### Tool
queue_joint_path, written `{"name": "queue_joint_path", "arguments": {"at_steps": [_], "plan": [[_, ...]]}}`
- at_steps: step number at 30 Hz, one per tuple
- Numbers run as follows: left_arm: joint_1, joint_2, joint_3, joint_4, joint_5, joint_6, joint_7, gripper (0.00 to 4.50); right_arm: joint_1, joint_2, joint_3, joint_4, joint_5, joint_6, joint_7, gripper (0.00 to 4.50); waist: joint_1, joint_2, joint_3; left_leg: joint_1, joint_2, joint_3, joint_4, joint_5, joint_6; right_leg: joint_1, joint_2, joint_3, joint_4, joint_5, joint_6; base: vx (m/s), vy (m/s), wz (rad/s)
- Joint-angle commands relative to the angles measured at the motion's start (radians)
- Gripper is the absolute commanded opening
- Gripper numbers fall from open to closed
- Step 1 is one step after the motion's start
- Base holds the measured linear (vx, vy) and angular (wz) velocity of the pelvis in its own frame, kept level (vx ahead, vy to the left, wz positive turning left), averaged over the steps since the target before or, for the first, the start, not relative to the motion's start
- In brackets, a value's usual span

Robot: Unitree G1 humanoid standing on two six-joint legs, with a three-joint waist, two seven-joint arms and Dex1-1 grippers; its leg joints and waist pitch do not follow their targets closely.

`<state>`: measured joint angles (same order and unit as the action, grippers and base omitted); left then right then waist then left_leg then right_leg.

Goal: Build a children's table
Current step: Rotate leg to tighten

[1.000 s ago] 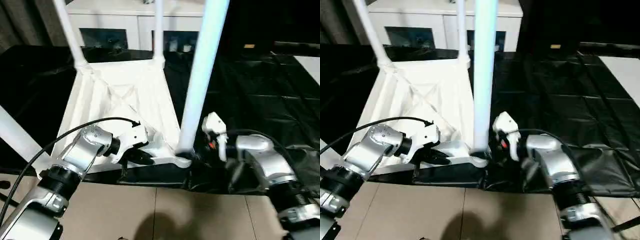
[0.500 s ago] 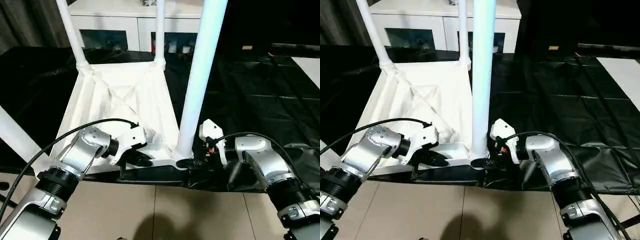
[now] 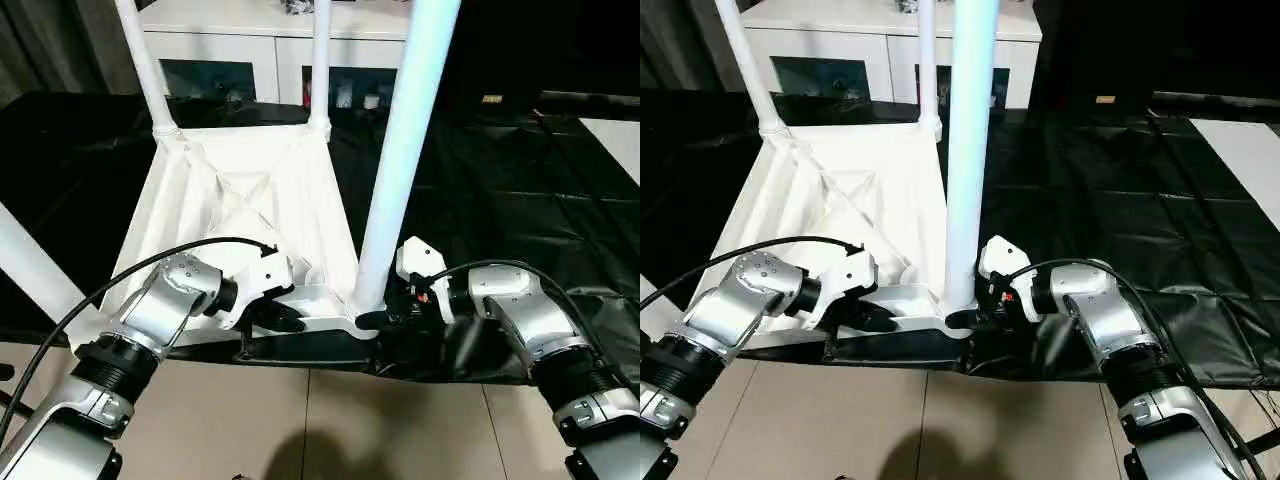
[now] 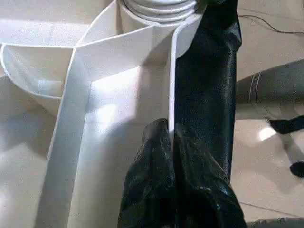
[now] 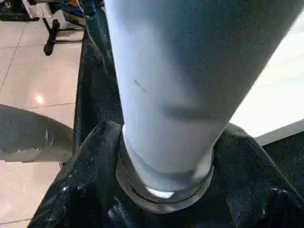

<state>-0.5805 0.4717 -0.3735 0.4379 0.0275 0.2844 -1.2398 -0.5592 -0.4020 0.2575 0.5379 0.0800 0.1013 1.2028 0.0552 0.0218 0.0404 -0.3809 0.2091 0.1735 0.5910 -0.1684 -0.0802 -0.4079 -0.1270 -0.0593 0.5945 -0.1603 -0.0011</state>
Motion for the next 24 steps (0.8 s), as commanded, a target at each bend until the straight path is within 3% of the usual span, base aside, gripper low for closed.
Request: {"name": "queue_joint_path", "arguments": {"at_steps": [1, 4, 6, 8, 11, 13, 15, 17, 18, 20, 22, 23, 24], "plan": [[0.001, -0.023, 0.001, 0.039, 0.03, 0.034, 0.079, 0.0, 0.001, 0.041, -0.03, 0.009, 0.008, 0.047, -0.095, 2.61, -0.002, -0.011, -0.064, 0.012, 0.006, 0.011, -0.075, -0.253, 0.052, 0.047, -0.001, 0.019, -0.054, -0.205, -0.221, 0.0, 0.0, 0.0], [-0.024, -0.067, 0.023, 0.086, 0.05, 0.065, 0.193, 0.0, 0.009, 0.097, -0.069, 0.011, 0.006, 0.096, -0.24, 2.59, -0.008, -0.012, -0.057, 0.014, 0.004, 0.011, -0.081, -0.301, 0.025, 0.041, 0.0, 0.02, -0.063, -0.294, -0.197, 0.0, 0.0, 0.0], [-0.06, -0.134, 0.061, 0.156, 0.06, 0.101, 0.342, 0.0, 0.032, 0.17, -0.106, -0.006, -0.001, 0.155, -0.407, 2.59, -0.014, -0.012, -0.056, 0.018, -0.001, 0.007, -0.083, -0.347, -0.008, 0.036, -0.001, 0.019, -0.075, -0.393, -0.155, 0.0, 0.0, 0.0], [-0.077, -0.165, 0.08, 0.192, 0.057, 0.099, 0.404, 0.0, 0.044, 0.207, -0.121, -0.015, -0.015, 0.169, -0.499, 2.59, -0.017, -0.008, -0.055, 0.017, -0.003, 0.004, -0.085, -0.365, -0.015, 0.036, -0.001, 0.017, -0.079, -0.43, -0.135, 0.0, 0.0, 0.0], [-0.139, -0.261, 0.138, 0.309, 0.052, 0.072, 0.603, 0.0, 0.062, 0.353, -0.226, -0.001, -0.044, 0.218, -0.878, 2.59, -0.029, -0.007, -0.053, 0.021, -0.011, -0.004, -0.088, -0.43, -0.032, 0.025, 0.001, 0.013, -0.1, -0.551, -0.073, 0.0, 0.0, 0.0], [-0.159, -0.286, 0.146, 0.349, 0.052, 0.059, 0.645, 0.0, 0.055, 0.399, -0.255, 0.028, -0.054, 0.184, -1.007, 2.59, -0.029, -0.007, -0.053, 0.024, -0.012, -0.004, -0.089, -0.448, -0.03, 0.02, 0.002, 0.012, -0.107, -0.556, -0.064, 0.0, 0.0, 0.0], [-0.168, -0.3, 0.149, 0.376, 0.057, 0.05, 0.671, 0.0, 0.04, 0.433, -0.272, 0.065, -0.058, 0.155, -1.095, 2.59, -0.031, 0.002, -0.055, 0.023, -0.009, -0.009, -0.095, -0.458, -0.031, 0.024, 0.001, 0.01, -0.106, -0.529, -0.067, 0.0, 0.0, 0.0], [-0.17, -0.311, 0.148, 0.401, 0.068, 0.045, 0.682, 0.0, 0.007, 0.47, -0.266, 0.12, -0.085, 0.121, -1.18, 2.59, -0.037, 0.0, -0.055, 0.018, -0.01, -0.009, -0.1, -0.459, -0.034, 0.029, 0.005, 0.008, -0.104, -0.487, -0.074, 0.0, 0.0, 0.0], [-0.17, -0.311, 0.148, 0.401, 0.068, 0.045, 0.682, 0.0, 0.007, 0.47, -0.266, 0.12, -0.085, 0.121, -1.18, 2.59, -0.036, 0.001, -0.054, 0.022, -0.009, -0.009, -0.1, -0.477, -0.032, 0.025, 0.006, 0.008, -0.106, -0.478, -0.076, 0.0, 0.0, 0.0], [-0.166, -0.303, 0.138, 0.408, 0.073, 0.045, 0.661, 0.0, -0.009, 0.483, -0.244, 0.13, -0.1, 0.092, -1.145, 2.59, -0.037, -0.008, -0.053, 0.024, -0.01, -0.007, -0.098, -0.498, -0.023, 0.022, 0.006, 0.01, -0.108, -0.482, -0.076, 0.0, 0.0, 0.0], [-0.169, -0.3, 0.137, 0.42, 0.073, 0.04, 0.657, 0.0, -0.01, 0.488, -0.243, 0.125, -0.096, 0.081, -1.123, 2.59, -0.035, -0.004, -0.052, 0.025, -0.01, -0.006, -0.099, -0.501, -0.016, 0.021, 0.005, 0.012, -0.109, -0.484, -0.075, 0.0, 0.0, 0.0], [-0.171, -0.294, 0.135, 0.431, 0.074, 0.032, 0.65, 0.0, -0.009, 0.489, -0.245, 0.113, -0.087, 0.07, -1.098, 2.94, -0.035, -0.007, -0.052, 0.023, -0.01, -0.006, -0.099, -0.493, -0.012, 0.024, 0.005, 0.013, -0.108, -0.481, -0.075, 0.0, 0.0, 0.0], [-0.172, -0.28, 0.131, 0.439, 0.078, 0.024, 0.639, 0.0, -0.007, 0.481, -0.238, 0.089, -0.08, 0.054, -1.063, 3.15, -0.034, 0.0, -0.052, 0.025, -0.01, -0.005, -0.1, -0.495, -0.011, 0.023, 0.005, 0.014, -0.11, -0.477, -0.075, 0.0, 0.0, 0.0]]}}
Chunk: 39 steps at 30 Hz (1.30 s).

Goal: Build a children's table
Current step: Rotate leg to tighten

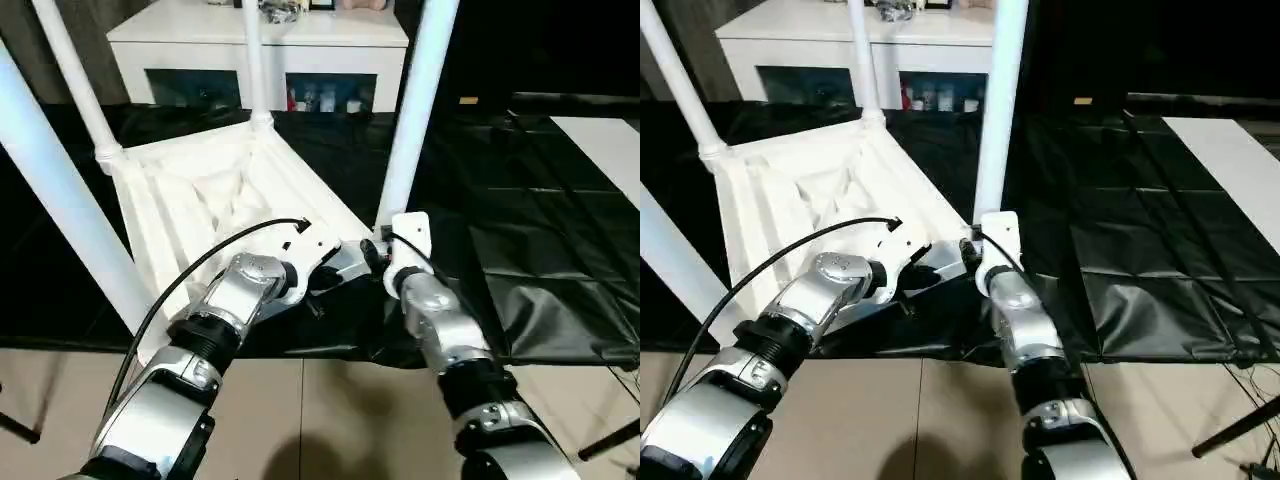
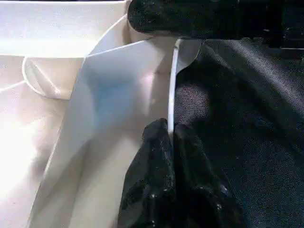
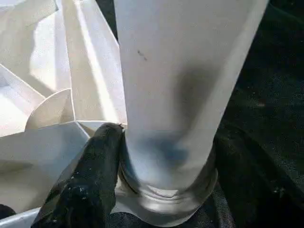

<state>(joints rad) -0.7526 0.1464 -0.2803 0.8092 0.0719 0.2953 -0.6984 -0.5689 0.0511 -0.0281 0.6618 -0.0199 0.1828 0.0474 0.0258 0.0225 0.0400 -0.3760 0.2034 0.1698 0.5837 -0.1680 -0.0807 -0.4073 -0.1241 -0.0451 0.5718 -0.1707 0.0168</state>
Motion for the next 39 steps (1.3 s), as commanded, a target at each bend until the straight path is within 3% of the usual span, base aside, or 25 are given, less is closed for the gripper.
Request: {"name": "queue_joint_path", "arguments": {"at_steps": [1, 2, 3, 5, 7, 8, 11, 13, 14, 18, 21, 22, 25, 26, 27, 28, 29, 30, 35, 39], "plan": [[0.001, 0.045, 0.038, 0.068, 0.033, 0.013, 0.098, 0.0, 0.003, 0.028, 0.047, -0.035, 0.02, -0.027, 0.093, 3.15, -0.005, -0.004, -0.052, 0.017, -0.004, -0.001, -0.093, -0.492, -0.009, 0.024, 0.002, -0.001, -0.086, -0.463, -0.093, 0.0, 0.0, 0.0], [0.001, 0.052, 0.035, 0.068, 0.033, 0.01, 0.09, 0.0, 0.002, 0.02, 0.047, -0.048, 0.024, -0.032, 0.104, 3.31, -0.005, -0.008, -0.052, 0.015, -0.004, -0.001, -0.093, -0.488, -0.007, 0.026, 0.002, -0.001, -0.086, -0.461, -0.093, 0.0, 0.0, 0.0], [0.0, 0.06, 0.032, 0.071, 0.034, 0.007, 0.078, 0.0, -0.005, 0.008, 0.049, -0.05, 0.028, -0.041, 0.111, 3.47, -0.015, -0.009, -0.05, 0.003, -0.006, -0.006, -0.097, -0.48, -0.007, 0.035, 0.0, -0.004, -0.082, -0.466, -0.085, 0.0, 0.0, 0.0], [0.006, 0.075, 0.024, 0.055, 0.038, 0.006, 0.053, 0.0, -0.012, -0.021, 0.048, -0.065, 0.045, -0.024, 0.154, 3.64, -0.029, -0.012, -0.048, -0.008, -0.006, -0.012, -0.102, -0.477, -0.009, 0.045, -0.001, -0.011, -0.083, -0.505, -0.068, -0.009, 0.001, -0.09], [0.02, 0.095, 0.019, 0.022, 0.038, 0.016, 0.025, 0.0, -0.004, -0.081, 0.076, -0.109, 0.045, -0.005, 0.251, 3.64, -0.029, -0.011, -0.051, 0.007, -0.001, -0.013, -0.097, -0.489, -0.005, 0.038, -0.006, -0.01, -0.089, -0.498, -0.084, -0.009, 0.001, -0.09], [0.025, 0.105, 0.016, 0.011, 0.039, 0.015, 0.01, 0.0, 0.005, -0.111, 0.093, -0.133, 0.046, 0.001, 0.31, 3.64, -0.025, -0.011, -0.055, 0.007, 0.003, -0.007, -0.096, -0.44, 0.008, 0.043, -0.004, -0.008, -0.079, -0.374, -0.129, 0.0, 0.0, 0.0], [0.041, 0.131, 0.005, -0.023, 0.033, 0.014, -0.048, 0.0, 0.032, -0.179, 0.123, -0.193, 0.058, 0.017, 0.448, 3.64, -0.025, -0.019, -0.052, 0.003, 0.002, 0.0, -0.094, -0.415, 0.025, 0.045, -0.002, -0.008, -0.075, -0.354, -0.15, 0.0, 0.0, 0.0], [0.073, 0.173, -0.02, -0.082, 0.02, 0.004, -0.152, 0.0, 0.066, -0.28, 0.166, -0.252, 0.063, 0.016, 0.621, 3.64, -0.025, -0.012, -0.055, 0.0, 0.006, -0.002, -0.093, -0.401, 0.029, 0.049, -0.006, -0.007, -0.072, -0.349, -0.154, 0.0, 0.0, 0.0], [0.102, 0.212, -0.045, -0.143, 0.0, -0.014, -0.266, 0.0, 0.084, -0.365, 0.202, -0.281, 0.072, 0.003, 0.759, 3.64, -0.021, -0.016, -0.056, 0.002, 0.009, 0.0, -0.092, -0.388, 0.036, 0.05, -0.006, -0.007, -0.072, -0.321, -0.167, 0.0, 0.0, 0.0], [0.132, 0.272, -0.074, -0.23, -0.027, -0.004, -0.399, 0.0, 0.084, -0.454, 0.234, -0.282, 0.093, 0.0, 0.913, 3.64, -0.013, -0.017, -0.059, 0.014, 0.011, 0.014, -0.08, -0.349, 0.056, 0.039, -0.003, 0.001, -0.061, -0.24, -0.239, 0.05, -0.018, 0.05], [0.144, 0.299, -0.079, -0.274, -0.047, 0.029, -0.46, 0.0, 0.074, -0.486, 0.252, -0.267, 0.078, -0.027, 0.964, 3.64, -0.009, -0.017, -0.059, 0.011, 0.011, 0.016, -0.076, -0.318, 0.058, 0.039, -0.002, 0.005, -0.051, -0.212, -0.254, 0.0, 0.0, 0.0], [0.145, 0.301, -0.08, -0.275, -0.046, 0.025, -0.463, 0.0, 0.072, -0.486, 0.252, -0.266, 0.078, -0.028, 0.966, 3.64, -0.005, -0.015, -0.065, 0.009, 0.012, 0.015, -0.073, -0.277, 0.06, 0.045, -0.003, 0.003, -0.043, -0.169, -0.263, 0.0, 0.0, 0.0], [0.147, 0.315, -0.083, -0.306, -0.045, 0.02, -0.476, 0.0, 0.05, -0.473, 0.247, -0.263, 0.111, -0.006, 0.993, 3.64, 0.008, -0.01, -0.067, 0.013, 0.012, 0.018, -0.068, -0.199, 0.078, 0.045, 0.002, 0.003, -0.031, -0.056, -0.291, 0.0, 0.0, 0.0], [0.147, 0.315, -0.083, -0.306, -0.045, 0.02, -0.476, 0.0, 0.05, -0.473, 0.247, -0.263, 0.111, -0.006, 0.993, 3.64, 0.009, -0.011, -0.066, 0.013, 0.011, 0.018, -0.069, -0.199, 0.08, 0.045, 0.003, 0.003, -0.03, -0.052, -0.293, 0.0, 0.0, 0.0], [0.147, 0.316, -0.083, -0.312, -0.046, 0.024, -0.48, 0.0, 0.047, -0.469, 0.248, -0.263, 0.118, -0.003, 1.004, 3.64, 0.013, -0.001, -0.066, 0.014, 0.012, 0.017, -0.07, -0.211, 0.074, 0.047, 0.002, 0.002, -0.028, -0.06, -0.295, 0.0, 0.0, 0.0], [0.145, 0.316, -0.081, -0.313, -0.044, 0.021, -0.485, 0.0, 0.044, -0.461, 0.251, -0.255, 0.116, -0.006, 1.016, 3.64, 0.012, -0.005, -0.064, 0.016, 0.012, 0.019, -0.07, -0.234, 0.067, 0.045, 0.003, 0.002, -0.032, -0.076, -0.292, 0.0, 0.0, 0.0], [0.142, 0.313, -0.083, -0.309, -0.04, 0.02, -0.487, 0.0, 0.038, -0.448, 0.255, -0.238, 0.109, -0.015, 1.013, 3.64, 0.014, 0.007, -0.065, 0.018, 0.011, 0.017, -0.071, -0.243, 0.061, 0.046, 0.002, 0.002, -0.031, -0.079, -0.292, 0.0, 0.0, 0.0], [0.141, 0.311, -0.084, -0.309, -0.038, 0.023, -0.489, 0.0, 0.032, -0.44, 0.258, -0.224, 0.105, -0.023, 1.011, 3.64, 0.011, 0.002, -0.065, 0.016, 0.011, 0.017, -0.072, -0.259, 0.051, 0.046, 0.003, 0.002, -0.033, -0.081, -0.291, 0.0, 0.0, 0.0], [0.14, 0.308, -0.097, -0.318, -0.036, 0.034, -0.493, 0.0, -0.006, -0.407, 0.266, -0.148, 0.095, -0.043, 1.003, 3.64, 0.008, 0.0, -0.064, 0.015, 0.01, 0.014, -0.076, -0.313, 0.025, 0.048, 0.0, 0.001, -0.038, -0.158, -0.27, 0.0, 0.0, 0.0], [0.142, 0.31, -0.098, -0.318, -0.034, 0.031, -0.491, 0.0, -0.025, -0.396, 0.269, -0.111, 0.087, -0.053, 0.997, 3.64, 0.007, -0.002, -0.065, 0.013, 0.009, 0.014, -0.074, -0.287, 0.03, 0.049, 0.0, 0.001, -0.036, -0.143, -0.27, 0.0, 0.0, 0.0]]}}
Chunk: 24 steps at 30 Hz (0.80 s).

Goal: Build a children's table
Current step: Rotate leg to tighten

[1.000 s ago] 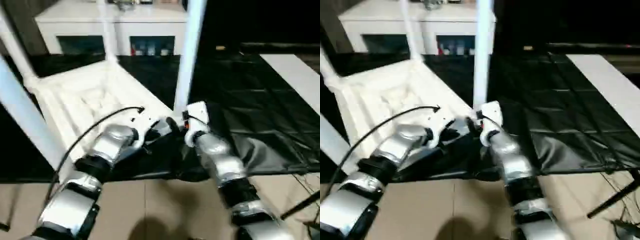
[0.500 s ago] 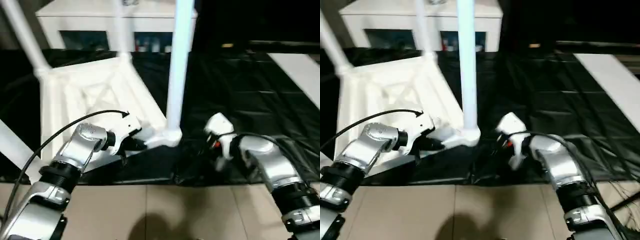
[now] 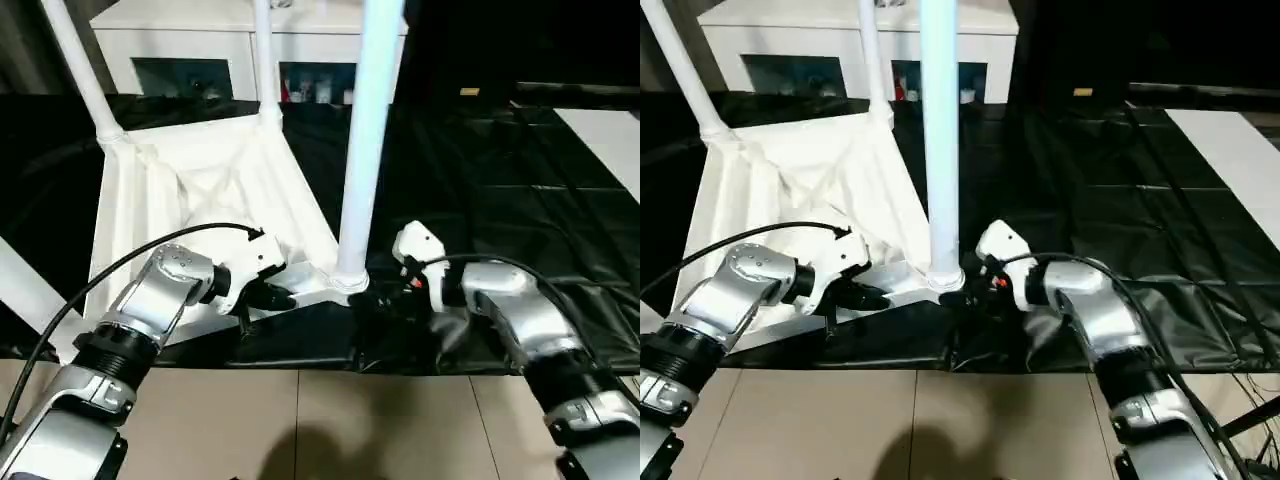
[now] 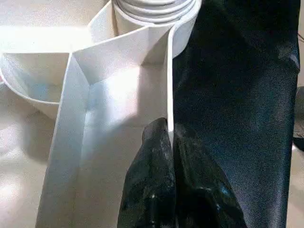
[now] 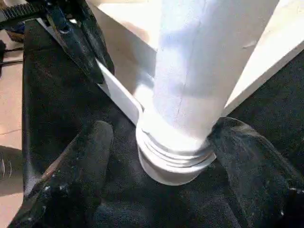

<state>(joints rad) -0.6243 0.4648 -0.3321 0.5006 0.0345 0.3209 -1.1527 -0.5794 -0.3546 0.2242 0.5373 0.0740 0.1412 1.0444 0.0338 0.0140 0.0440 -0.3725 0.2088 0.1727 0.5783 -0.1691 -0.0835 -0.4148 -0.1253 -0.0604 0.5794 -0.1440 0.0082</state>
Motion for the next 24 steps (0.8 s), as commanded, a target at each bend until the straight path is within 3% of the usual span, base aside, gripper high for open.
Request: {"name": "queue_joint_path", "arguments": {"at_steps": [1, 6, 7, 9, 16, 21, 24], "plan": [[0.014, -0.009, -0.045, -0.005, 0.006, 0.002, -0.032, 0.0, -0.024, 0.018, 0.013, 0.031, -0.01, -0.016, -0.008, 3.49, -0.001, 0.006, -0.069, 0.01, 0.004, 0.011, -0.068, -0.286, 0.032, 0.056, 0.002, 0.017, -0.044, -0.169, -0.261, 0.0, 0.0, 0.0], [0.01, -0.014, -0.04, 0.011, 0.016, -0.001, -0.023, 0.0, -0.064, 0.049, 0.008, 0.11, -0.022, -0.047, -0.029, 3.08, 0.0, 0.012, -0.072, 0.012, 0.004, 0.012, -0.066, -0.263, 0.036, 0.056, 0.002, 0.016, -0.038, -0.122, -0.28, 0.0, 0.0, 0.0], [0.008, -0.014, -0.04, 0.016, 0.019, -0.004, -0.019, 0.0, -0.07, 0.053, 0.008, 0.121, -0.023, -0.052, -0.031, 2.98, 0.001, 0.002, -0.071, 0.011, 0.004, 0.013, -0.066, -0.258, 0.041, 0.057, 0.003, 0.016, -0.039, -0.118, -0.28, 0.0, 0.0, 0.0], [0.007, -0.014, -0.04, 0.019, 0.021, -0.007, -0.017, 0.0, -0.073, 0.055, 0.008, 0.128, -0.023, -0.055, -0.032, 2.79, 0.002, 0.007, -0.071, 0.01, 0.004, 0.012, -0.066, -0.251, 0.044, 0.058, 0.003, 0.015, -0.036, -0.118, -0.28, 0.0, 0.0, 0.0], [0.007, -0.016, -0.037, 0.025, 0.025, -0.011, -0.009, 0.0, -0.091, 0.062, 0.014, 0.186, -0.042, -0.098, -0.034, 2.32, 0.0, 0.007, -0.068, 0.013, 0.005, 0.012, -0.068, -0.3, 0.033, 0.055, 0.0, 0.016, -0.044, -0.193, -0.264, 0.0, 0.0, 0.0], [0.007, -0.017, -0.036, 0.033, 0.031, -0.012, -0.001, 0.0, -0.097, 0.066, 0.008, 0.215, -0.052, -0.115, -0.057, 2.12, -0.001, 0.008, -0.07, 0.01, 0.003, 0.012, -0.067, -0.285, 0.037, 0.057, 0.002, 0.016, -0.041, -0.164, -0.269, 0.0, 0.0, 0.0], [0.008, -0.028, -0.031, 0.038, 0.037, 0.0, 0.028, 0.0, -0.095, 0.079, -0.005, 0.232, -0.061, -0.109, -0.114, 2.07, -0.002, 0.008, -0.065, 0.013, 0.005, 0.011, -0.071, -0.322, 0.029, 0.053, 0.001, 0.016, -0.047, -0.227, -0.257, 0.0, 0.0, 0.0]]}}
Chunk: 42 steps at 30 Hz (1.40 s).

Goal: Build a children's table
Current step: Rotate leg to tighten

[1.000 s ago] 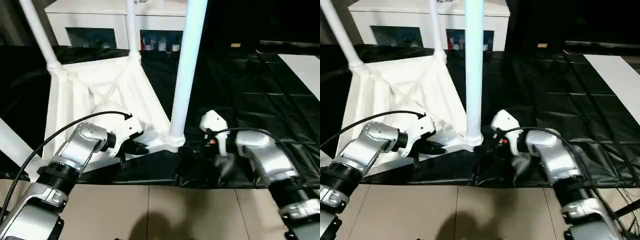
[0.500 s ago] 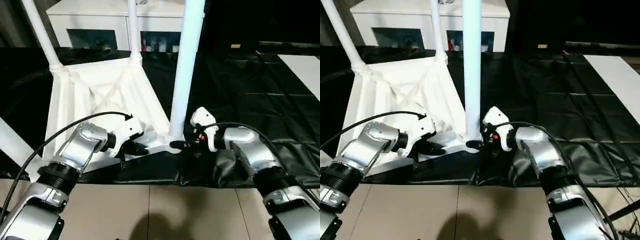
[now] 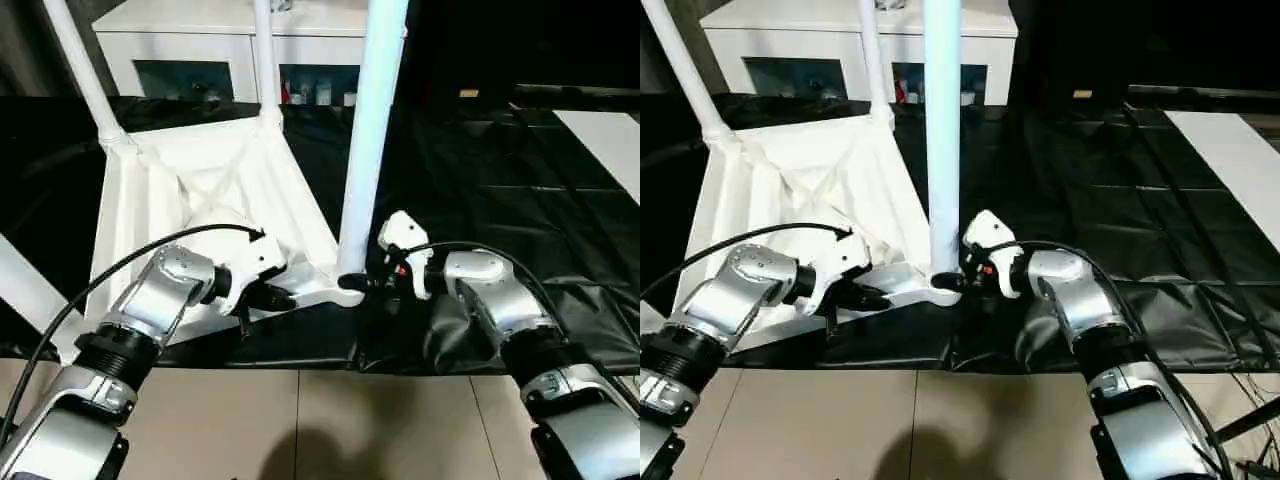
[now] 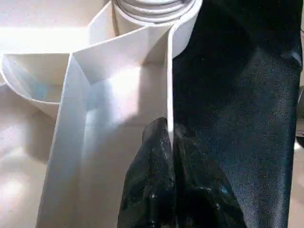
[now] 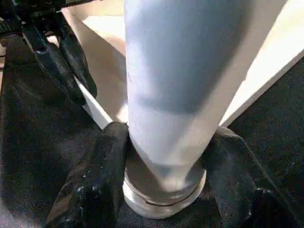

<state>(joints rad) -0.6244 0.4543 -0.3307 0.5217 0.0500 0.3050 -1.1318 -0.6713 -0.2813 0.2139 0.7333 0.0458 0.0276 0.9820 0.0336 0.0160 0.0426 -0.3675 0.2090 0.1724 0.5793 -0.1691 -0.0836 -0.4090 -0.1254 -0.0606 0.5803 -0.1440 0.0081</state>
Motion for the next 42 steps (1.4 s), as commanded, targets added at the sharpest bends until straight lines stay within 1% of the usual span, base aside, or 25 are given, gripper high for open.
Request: {"name": "queue_joint_path", "arguments": {"at_steps": [1, 5, 7, 8, 9, 11, 13, 14, 15, 16, 17, 18, 19, 21, 22, 24, 28, 33, 34, 35, 36, 37, 38, 40, 42], "plan": [[0.003, -0.033, -0.026, 0.032, 0.028, 0.023, 0.045, 0.0, 0.0, 0.019, -0.008, 0.044, -0.034, 0.019, -0.101, 2.07, -0.003, 0.004, -0.062, 0.009, 0.004, 0.012, -0.073, -0.335, 0.025, 0.047, 0.001, 0.017, -0.051, -0.244, -0.253, 0.0, 0.0, 0.0], [-0.038, -0.143, 0.032, 0.132, 0.036, 0.057, 0.259, 0.0, 0.038, 0.11, -0.08, 0.033, -0.042, 0.119, -0.414, 2.05, -0.007, 0.002, -0.056, 0.017, -0.002, 0.007, -0.078, -0.402, -0.02, 0.037, 0.002, 0.015, -0.071, -0.415, -0.183, -0.013, 0.0, 0.0], [-0.069, -0.206, 0.05, 0.195, 0.036, 0.062, 0.352, 0.0, 0.065, 0.178, -0.124, 0.018, -0.051, 0.177, -0.618, 2.04, -0.009, 0.011, -0.054, 0.016, -0.006, 0.002, -0.081, -0.428, -0.03, 0.035, 0.002, 0.012, -0.079, -0.47, -0.149, -0.053, 0.003, -0.01], [-0.077, -0.219, 0.053, 0.209, 0.036, 0.064, 0.368, 0.0, 0.07, 0.194, -0.131, 0.015, -0.054, 0.183, -0.656, 2.03, -0.012, 0.005, -0.055, 0.019, -0.008, -0.001, -0.081, -0.468, -0.031, 0.03, 0.001, 0.006, -0.091, -0.537, -0.113, 0.0, 0.0, 0.0], [-0.09, -0.236, 0.055, 0.233, 0.04, 0.059, 0.397, 0.0, 0.071, 0.223, -0.155, 0.02, -0.045, 0.196, -0.724, 2.02, -0.012, 0.005, -0.055, 0.019, -0.008, -0.001, -0.081, -0.468, -0.031, 0.03, 0.001, 0.006, -0.091, -0.537, -0.113, 0.0, 0.0, 0.0], [-0.105, -0.254, 0.056, 0.26, 0.044, 0.05, 0.428, 0.0, 0.065, 0.258, -0.184, 0.036, -0.03, 0.212, -0.801, 2.0, -0.016, 0.022, -0.053, 0.021, -0.011, -0.005, -0.082, -0.503, -0.028, 0.023, 0.002, 0.003, -0.1, -0.563, -0.097, 0.0, 0.0, 0.0], [-0.119, -0.27, 0.059, 0.284, 0.048, 0.043, 0.448, 0.0, 0.051, 0.287, -0.213, 0.062, -0.018, 0.22, -0.889, 2.0, -0.022, 0.021, -0.052, 0.022, -0.014, -0.006, -0.081, -0.527, -0.024, 0.02, 0.003, -0.004, -0.11, -0.592, -0.081, 0.0, 0.0, 0.0], [-0.131, -0.281, 0.057, 0.306, 0.056, 0.032, 0.467, 0.0, 0.028, 0.316, -0.233, 0.1, -0.005, 0.225, -0.962, 2.0, -0.027, 0.031, -0.05, 0.027, -0.013, -0.009, -0.082, -0.557, -0.025, 0.015, 0.003, -0.009, -0.116, -0.611, -0.074, 0.0, 0.0, 0.0], [-0.144, -0.292, 0.06, 0.327, 0.064, 0.022, 0.483, 0.0, 0.005, 0.342, -0.237, 0.127, -0.007, 0.207, -0.995, 2.0, -0.031, 0.029, -0.051, 0.031, -0.014, -0.012, -0.082, -0.571, -0.027, 0.016, 0.005, -0.017, -0.118, -0.618, -0.07, 0.0, 0.0, 0.0], [-0.144, -0.292, 0.06, 0.327, 0.064, 0.022, 0.483, 0.0, 0.005, 0.342, -0.237, 0.127, -0.007, 0.207, -0.995, 2.0, -0.038, 0.038, -0.05, 0.032, -0.014, -0.015, -0.083, -0.593, -0.026, 0.019, 0.006, -0.024, -0.124, -0.62, -0.064, 0.0, 0.0, 0.0], [-0.157, -0.301, 0.06, 0.351, 0.075, 0.01, 0.498, 0.0, -0.011, 0.37, -0.24, 0.138, -0.002, 0.187, -1.001, 2.0, -0.042, 0.039, -0.049, 0.034, -0.015, -0.015, -0.083, -0.605, -0.018, 0.019, 0.006, -0.03, -0.131, -0.625, -0.06, 0.0, 0.0, 0.0], [-0.16, -0.301, 0.058, 0.355, 0.077, 0.007, 0.499, 0.0, -0.013, 0.375, -0.242, 0.137, 0.001, 0.184, -0.996, 2.55, -0.043, 0.048, -0.048, 0.038, -0.015, -0.017, -0.084, -0.617, -0.017, 0.019, 0.007, -0.032, -0.133, -0.626, -0.059, 0.0, 0.0, 0.0], [-0.163, -0.301, 0.055, 0.365, 0.08, 0.0, 0.5, 0.0, -0.009, 0.388, -0.257, 0.116, 0.02, 0.178, -0.984, 2.68, -0.048, 0.046, -0.049, 0.034, -0.014, -0.019, -0.087, -0.619, -0.014, 0.027, 0.006, -0.035, -0.134, -0.612, -0.058, 0.0, 0.0, 0.0], [-0.158, -0.287, 0.042, 0.358, 0.087, -0.01, 0.483, 0.0, 0.001, 0.384, -0.26, 0.065, 0.025, 0.159, -0.96, 2.74, -0.047, 0.05, -0.047, 0.031, -0.01, -0.021, -0.094, -0.625, -0.006, 0.033, 0.004, -0.037, -0.135, -0.595, -0.061, 0.0, 0.0, 0.0], [-0.154, -0.28, 0.037, 0.351, 0.088, -0.013, 0.47, 0.0, 0.003, 0.376, -0.259, 0.045, 0.023, 0.162, -0.957, 2.88, -0.051, 0.053, -0.047, 0.022, -0.007, -0.025, -0.101, -0.624, -0.005, 0.045, -0.001, -0.042, -0.131, -0.557, -0.073, 0.0, 0.0, 0.0], [-0.146, -0.268, 0.03, 0.336, 0.089, -0.014, 0.45, 0.0, 0.007, 0.358, -0.261, 0.016, 0.025, 0.177, -0.947, 3.11, -0.057, 0.047, -0.048, 0.022, -0.007, -0.025, -0.101, -0.628, -0.006, 0.045, -0.003, -0.043, -0.13, -0.545, -0.083, 0.0, 0.0, 0.0], [-0.131, -0.243, 0.015, 0.303, 0.094, -0.019, 0.406, 0.0, 0.025, 0.293, -0.238, -0.064, 0.019, 0.23, -0.877, 3.27, -0.059, 0.047, -0.048, 0.022, -0.007, -0.021, -0.097, -0.599, 0.0, 0.044, -0.007, -0.037, -0.127, -0.525, -0.107, 0.0, 0.0, 0.0], [-0.099, -0.197, -0.011, 0.23, 0.095, -0.016, 0.301, 0.0, 0.081, 0.15, -0.155, -0.181, -0.006, 0.299, -0.653, 3.27, -0.042, 0.034, -0.051, 0.015, -0.003, -0.007, -0.093, -0.498, 0.017, 0.044, -0.01, -0.018, -0.112, -0.446, -0.148, 0.0, 0.0, 0.0], [-0.095, -0.192, -0.014, 0.222, 0.094, -0.017, 0.29, 0.0, 0.086, 0.138, -0.149, -0.191, -0.004, 0.3, -0.627, 3.27, -0.036, 0.031, -0.057, 0.006, -0.001, -0.003, -0.089, -0.427, 0.024, 0.048, -0.01, -0.008, -0.097, -0.362, -0.177, 0.0, 0.0, 0.0], [-0.08, -0.174, -0.026, 0.192, 0.09, -0.022, 0.246, 0.0, 0.106, 0.093, -0.124, -0.226, 0.004, 0.294, -0.525, 3.27, -0.033, 0.03, -0.06, 0.003, -0.002, -0.003, -0.088, -0.404, 0.027, 0.053, -0.01, -0.007, -0.092, -0.339, -0.183, 0.0, 0.0, 0.0], [-0.06, -0.153, -0.041, 0.15, 0.082, -0.018, 0.195, 0.0, 0.126, 0.041, -0.092, -0.258, 0.016, 0.262, -0.401, 3.27, -0.023, 0.021, -0.059, -0.001, 0.0, 0.001, -0.085, -0.371, 0.043, 0.055, -0.009, -0.003, -0.087, -0.319, -0.188, 0.0, 0.0, 0.0], [-0.046, -0.138, -0.05, 0.119, 0.073, -0.006, 0.164, 0.0, 0.138, 0.004, -0.068, -0.276, 0.02, 0.231, -0.317, 3.27, -0.017, 0.02, -0.062, 0.003, 0.002, 0.004, -0.082, -0.356, 0.05, 0.054, -0.009, 0.001, -0.084, -0.303, -0.193, 0.058, -0.033, 0.06], [-0.044, -0.137, -0.051, 0.116, 0.072, -0.004, 0.161, 0.0, 0.139, 0.0, -0.065, -0.277, 0.02, 0.227, -0.309, 3.27, -0.012, 0.019, -0.059, 0.009, 0.0, 0.016, -0.074, -0.339, 0.066, 0.039, -0.006, 0.012, -0.082, -0.3, -0.215, 0.07, -0.037, 0.14], [-0.024, -0.118, -0.058, 0.067, 0.055, -0.001, 0.121, 0.0, 0.143, -0.039, -0.03, -0.281, 0.026, 0.179, -0.2, 3.27, -0.007, 0.018, -0.061, 0.012, 0.0, 0.018, -0.07, -0.332, 0.065, 0.038, -0.006, 0.013, -0.078, -0.314, -0.221, 0.068, -0.037, 0.13], [-0.016, -0.111, -0.061, 0.05, 0.051, -0.004, 0.109, 0.0, 0.142, -0.05, -0.018, -0.279, 0.029, 0.163, -0.163, 3.27, -0.005, 0.019, -0.065, -0.003, 0.0, 0.015, -0.067, -0.264, 0.073, 0.048, -0.005, 0.014, -0.065, -0.264, -0.224, 0.06, -0.032, 0.03]]}}
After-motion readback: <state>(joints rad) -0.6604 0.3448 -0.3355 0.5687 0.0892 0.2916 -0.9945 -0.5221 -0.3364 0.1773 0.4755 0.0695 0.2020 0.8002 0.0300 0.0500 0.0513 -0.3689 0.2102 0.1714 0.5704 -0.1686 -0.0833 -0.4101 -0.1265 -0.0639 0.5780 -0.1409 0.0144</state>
